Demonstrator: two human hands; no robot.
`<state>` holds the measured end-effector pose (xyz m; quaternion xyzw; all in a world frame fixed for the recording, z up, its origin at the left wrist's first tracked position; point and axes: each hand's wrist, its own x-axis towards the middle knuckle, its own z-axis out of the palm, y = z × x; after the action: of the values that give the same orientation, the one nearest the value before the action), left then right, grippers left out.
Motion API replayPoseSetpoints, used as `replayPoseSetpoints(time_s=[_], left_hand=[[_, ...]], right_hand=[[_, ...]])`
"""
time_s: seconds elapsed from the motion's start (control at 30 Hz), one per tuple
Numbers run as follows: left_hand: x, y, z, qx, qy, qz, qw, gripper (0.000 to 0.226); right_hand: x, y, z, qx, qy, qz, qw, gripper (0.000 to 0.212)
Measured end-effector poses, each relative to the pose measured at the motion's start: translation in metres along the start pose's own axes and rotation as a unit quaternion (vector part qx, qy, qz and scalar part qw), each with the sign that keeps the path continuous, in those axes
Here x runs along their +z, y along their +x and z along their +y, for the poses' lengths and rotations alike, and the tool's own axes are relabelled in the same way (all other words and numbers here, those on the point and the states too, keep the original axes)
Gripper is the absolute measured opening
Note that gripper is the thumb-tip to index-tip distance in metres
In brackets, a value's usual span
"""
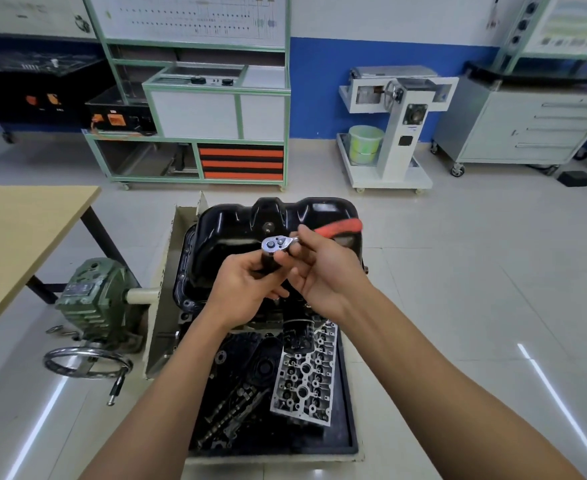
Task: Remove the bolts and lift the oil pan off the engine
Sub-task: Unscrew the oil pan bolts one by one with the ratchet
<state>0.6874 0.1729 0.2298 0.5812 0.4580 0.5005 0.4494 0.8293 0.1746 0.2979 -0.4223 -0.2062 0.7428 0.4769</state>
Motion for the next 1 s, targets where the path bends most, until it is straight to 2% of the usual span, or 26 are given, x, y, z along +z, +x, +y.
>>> replayPoseSetpoints(time_s=[0.1,0.17,0.23,0.3,0.37,0.43,0.5,0.6,0.7,0.73,0.83,0.9,1.0], left_hand=[[0.006,0.001,-0.002,0.035,0.032,0.005,0.999,0.026],[0.014,0.001,-0.002,0.061,0.055,0.016,0.996,0.025],[0.021,-0.001,-0.002,0.071,0.063,0.03,0.995,0.024],[0.023,-0.001,-0.001,0.055,0.052,0.039,0.996,0.023],[0.018,0.001,0.001,0.014,0.028,0.033,0.999,0.021],[0.009,0.002,0.003,-0.012,0.021,-0.005,1.0,0.024],[0.001,0.002,0.003,-0.019,0.046,-0.045,0.998,0.027],[-0.005,0.001,0.003,-0.03,0.05,-0.065,0.996,0.023],[-0.004,-0.001,0.003,-0.041,0.023,-0.051,0.998,0.022],[-0.003,-0.001,0.002,-0.047,0.013,-0.04,0.998,0.022],[-0.001,-0.001,0.002,-0.06,0.014,-0.022,0.998,0.016],[0.001,-0.002,0.003,-0.059,0.03,-0.025,0.998,0.011],[0.002,-0.005,0.002,-0.05,0.045,-0.035,0.997,0.012]], right_hand=[[-0.002,-0.019,0.016,-0.014,0.123,0.036,0.992,0.022],[-0.001,-0.025,0.025,-0.023,0.182,0.046,0.982,0.025],[0.0,-0.025,0.027,-0.031,0.194,0.06,0.979,0.027],[-0.001,-0.018,0.021,-0.039,0.112,0.08,0.99,0.028],[-0.006,-0.006,0.008,-0.046,-0.044,0.076,0.995,0.031],[-0.012,0.008,-0.013,-0.034,-0.193,0.035,0.98,0.036],[-0.012,0.019,-0.035,-0.001,-0.312,-0.01,0.95,0.036],[-0.001,0.027,-0.052,0.004,-0.469,-0.039,0.882,0.035],[0.019,0.027,-0.055,-0.07,-0.588,-0.039,0.805,0.032],[0.027,0.026,-0.054,-0.112,-0.64,-0.034,0.76,0.031],[0.046,0.017,-0.04,-0.227,-0.772,-0.015,0.593,0.03],[0.053,0.007,-0.033,-0.264,-0.813,-0.031,0.518,0.032],[0.057,-0.009,-0.034,-0.28,-0.856,-0.099,0.424,0.035]])
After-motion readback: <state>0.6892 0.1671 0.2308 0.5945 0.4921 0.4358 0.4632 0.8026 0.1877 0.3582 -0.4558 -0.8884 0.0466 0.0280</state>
